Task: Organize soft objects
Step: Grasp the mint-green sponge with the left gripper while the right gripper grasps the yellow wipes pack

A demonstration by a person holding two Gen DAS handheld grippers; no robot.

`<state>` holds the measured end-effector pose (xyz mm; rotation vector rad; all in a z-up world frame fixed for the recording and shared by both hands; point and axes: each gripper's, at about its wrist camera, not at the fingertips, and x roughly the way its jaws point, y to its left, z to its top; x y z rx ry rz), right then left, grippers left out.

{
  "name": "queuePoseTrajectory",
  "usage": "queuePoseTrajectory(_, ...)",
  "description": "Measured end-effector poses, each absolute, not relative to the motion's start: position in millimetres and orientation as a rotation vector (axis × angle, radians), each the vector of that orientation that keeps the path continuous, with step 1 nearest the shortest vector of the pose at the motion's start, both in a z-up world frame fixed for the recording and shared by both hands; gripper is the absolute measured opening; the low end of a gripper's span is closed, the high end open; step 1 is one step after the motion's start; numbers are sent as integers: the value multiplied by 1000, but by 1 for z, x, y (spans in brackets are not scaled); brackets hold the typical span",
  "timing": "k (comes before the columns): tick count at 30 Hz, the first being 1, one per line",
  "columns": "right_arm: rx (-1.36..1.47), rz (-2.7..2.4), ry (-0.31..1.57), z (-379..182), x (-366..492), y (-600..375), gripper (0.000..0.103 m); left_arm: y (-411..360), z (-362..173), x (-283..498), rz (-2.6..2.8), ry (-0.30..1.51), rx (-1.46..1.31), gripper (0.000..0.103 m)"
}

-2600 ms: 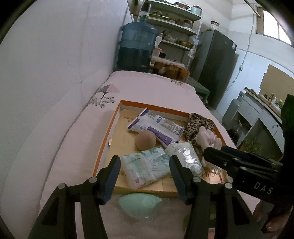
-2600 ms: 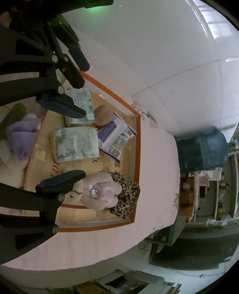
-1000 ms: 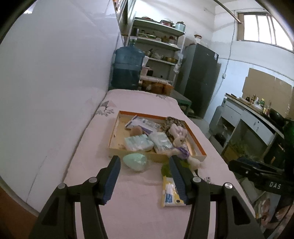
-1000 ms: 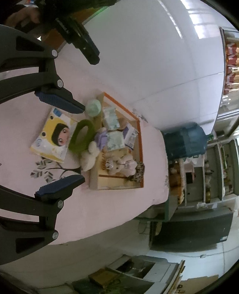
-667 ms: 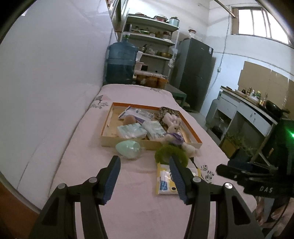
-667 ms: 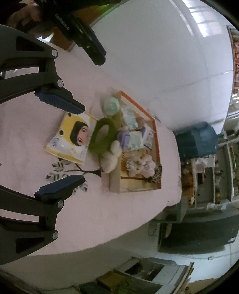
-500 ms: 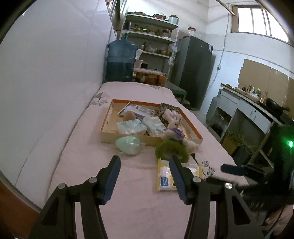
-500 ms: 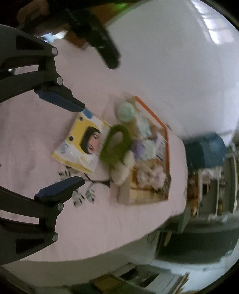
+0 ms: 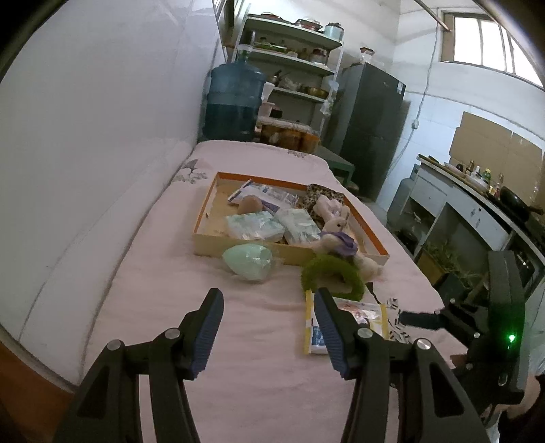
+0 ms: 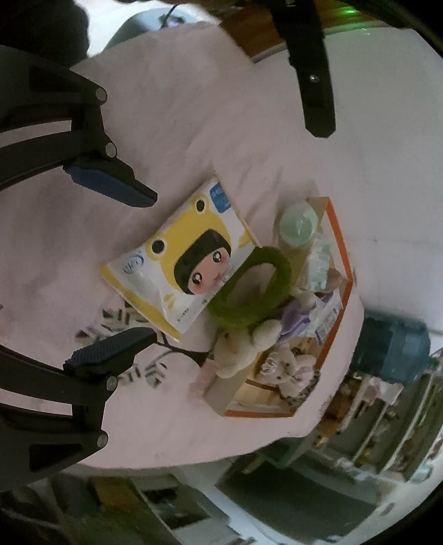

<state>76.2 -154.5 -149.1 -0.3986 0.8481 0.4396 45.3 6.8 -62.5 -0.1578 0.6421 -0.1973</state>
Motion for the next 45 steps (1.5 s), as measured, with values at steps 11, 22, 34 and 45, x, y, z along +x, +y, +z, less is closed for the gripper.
queuePoseTrajectory(11, -636, 767, 913, -150, 122, -146, 76, 10, -68, 52, -179, 658, -172, 55)
queuePoseTrajectory(22, -594, 965, 995, -163, 158, -151, 76, 5, -72, 75, -202, 681, -133, 55)
queuePoseTrajectory(34, -470, 891, 1001, -161, 169, -162, 61, 2, -88, 129, -298, 765, -116, 55)
queuePoseTrajectory(45, -162, 834, 1023, -163, 140, -172, 60, 15, -108, 163, -264, 809, -139, 55)
